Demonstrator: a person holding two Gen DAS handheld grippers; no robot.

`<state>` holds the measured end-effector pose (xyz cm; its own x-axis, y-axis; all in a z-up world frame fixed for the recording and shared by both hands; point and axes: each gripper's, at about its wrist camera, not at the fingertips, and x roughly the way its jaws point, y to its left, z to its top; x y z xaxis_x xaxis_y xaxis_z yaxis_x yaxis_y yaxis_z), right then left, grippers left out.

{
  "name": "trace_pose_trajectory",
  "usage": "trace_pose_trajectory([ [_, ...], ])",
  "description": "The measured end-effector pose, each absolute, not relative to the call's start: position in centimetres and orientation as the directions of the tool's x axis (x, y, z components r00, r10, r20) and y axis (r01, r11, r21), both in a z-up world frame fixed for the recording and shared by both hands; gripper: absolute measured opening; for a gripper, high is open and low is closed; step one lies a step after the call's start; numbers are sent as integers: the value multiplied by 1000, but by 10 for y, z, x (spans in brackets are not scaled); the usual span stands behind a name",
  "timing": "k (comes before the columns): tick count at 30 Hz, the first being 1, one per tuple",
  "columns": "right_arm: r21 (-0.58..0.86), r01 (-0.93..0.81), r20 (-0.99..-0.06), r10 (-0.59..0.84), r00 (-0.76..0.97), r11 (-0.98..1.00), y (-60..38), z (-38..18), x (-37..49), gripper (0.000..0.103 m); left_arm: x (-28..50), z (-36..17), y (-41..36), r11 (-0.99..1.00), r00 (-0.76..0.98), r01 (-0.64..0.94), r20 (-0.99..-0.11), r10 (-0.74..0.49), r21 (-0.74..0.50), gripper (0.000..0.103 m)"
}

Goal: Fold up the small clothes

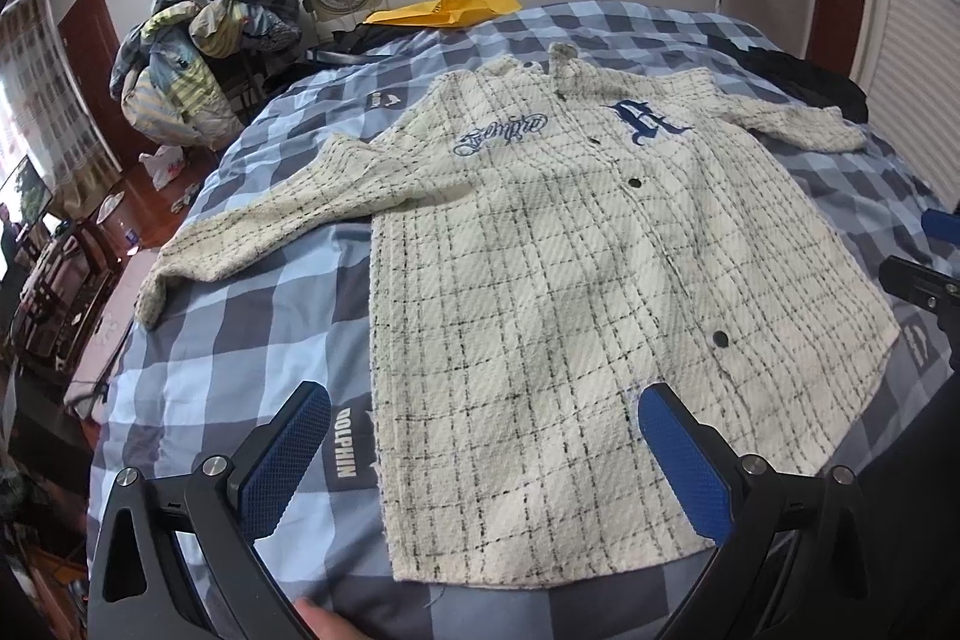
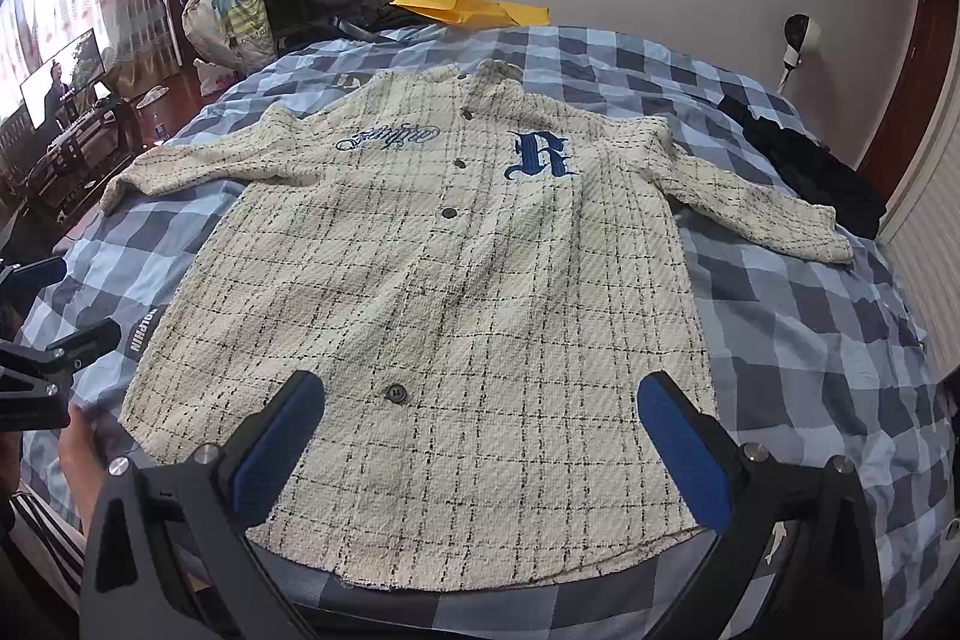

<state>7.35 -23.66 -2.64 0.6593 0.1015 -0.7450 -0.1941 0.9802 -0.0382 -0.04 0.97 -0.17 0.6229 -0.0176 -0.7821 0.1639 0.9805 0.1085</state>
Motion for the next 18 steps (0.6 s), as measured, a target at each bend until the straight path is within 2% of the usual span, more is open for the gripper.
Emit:
trace_pose_trajectory([
  [18, -44, -192, -749, 95, 656, 980, -237, -27, 74, 102, 0, -2, 11, 983, 618, 157, -786, -20, 98, 103],
])
